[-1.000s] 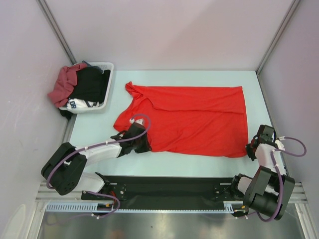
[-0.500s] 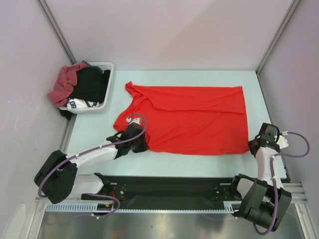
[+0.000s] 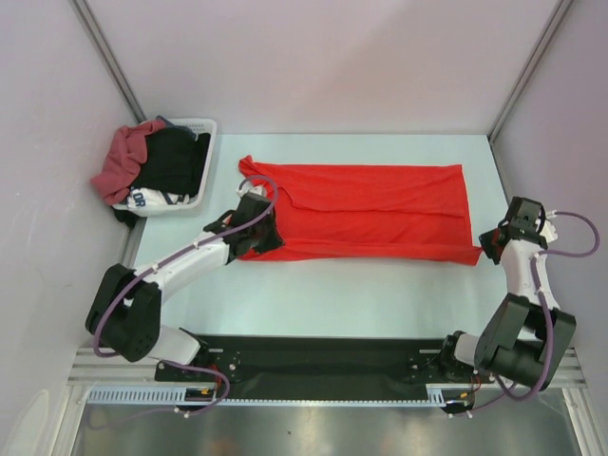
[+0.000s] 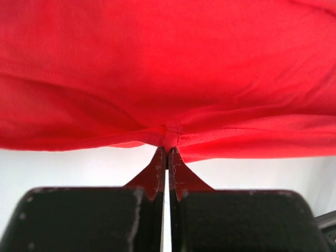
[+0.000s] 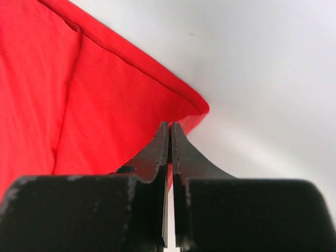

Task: Fold and stack the tank tops
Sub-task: Fold the tank top

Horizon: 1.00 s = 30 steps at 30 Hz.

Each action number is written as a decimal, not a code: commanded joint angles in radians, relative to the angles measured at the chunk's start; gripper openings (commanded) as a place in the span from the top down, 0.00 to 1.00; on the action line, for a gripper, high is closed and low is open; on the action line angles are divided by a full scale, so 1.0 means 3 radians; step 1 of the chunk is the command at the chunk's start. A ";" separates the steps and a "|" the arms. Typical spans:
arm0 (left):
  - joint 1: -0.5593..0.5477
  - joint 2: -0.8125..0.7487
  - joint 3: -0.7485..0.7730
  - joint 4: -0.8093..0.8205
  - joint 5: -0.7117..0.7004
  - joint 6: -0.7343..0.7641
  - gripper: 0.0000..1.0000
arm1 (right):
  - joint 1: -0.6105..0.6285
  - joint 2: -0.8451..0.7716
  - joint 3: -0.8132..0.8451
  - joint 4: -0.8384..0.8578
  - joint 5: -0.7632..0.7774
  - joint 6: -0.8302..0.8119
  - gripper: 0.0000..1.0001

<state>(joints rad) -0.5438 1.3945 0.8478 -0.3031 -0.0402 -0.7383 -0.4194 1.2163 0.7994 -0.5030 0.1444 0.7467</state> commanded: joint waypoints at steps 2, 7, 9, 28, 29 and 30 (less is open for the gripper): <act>0.0069 0.0250 0.0466 -0.0104 0.0032 0.0155 1.00 | 0.0033 0.0363 0.0382 0.0189 -0.0093 -0.0025 1.00; 0.0186 0.0638 0.0819 -0.0150 0.0062 0.0181 0.99 | 0.0150 0.0767 0.0694 0.0265 -0.0093 0.0027 1.00; 0.0258 0.0776 0.0901 -0.0161 0.0078 0.0196 1.00 | 0.0201 0.0987 0.0888 0.0230 -0.0067 0.0052 1.00; 0.0641 0.1671 0.2138 -0.0426 0.0052 0.0375 1.00 | 0.0508 0.2398 0.2325 -0.0082 0.0148 0.0113 1.00; 0.0652 0.1743 0.2189 -0.0442 0.0057 0.0380 1.00 | 0.0513 0.2434 0.2361 -0.0082 0.0168 0.0119 1.00; 0.0667 0.1784 0.2236 -0.0457 0.0063 0.0385 1.00 | 0.0519 0.2460 0.2402 -0.0108 0.0178 0.0134 1.00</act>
<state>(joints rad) -0.3679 1.8992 1.4464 -0.4221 -0.0185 -0.6525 -0.2657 1.9305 1.4540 -0.5091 0.1467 0.7704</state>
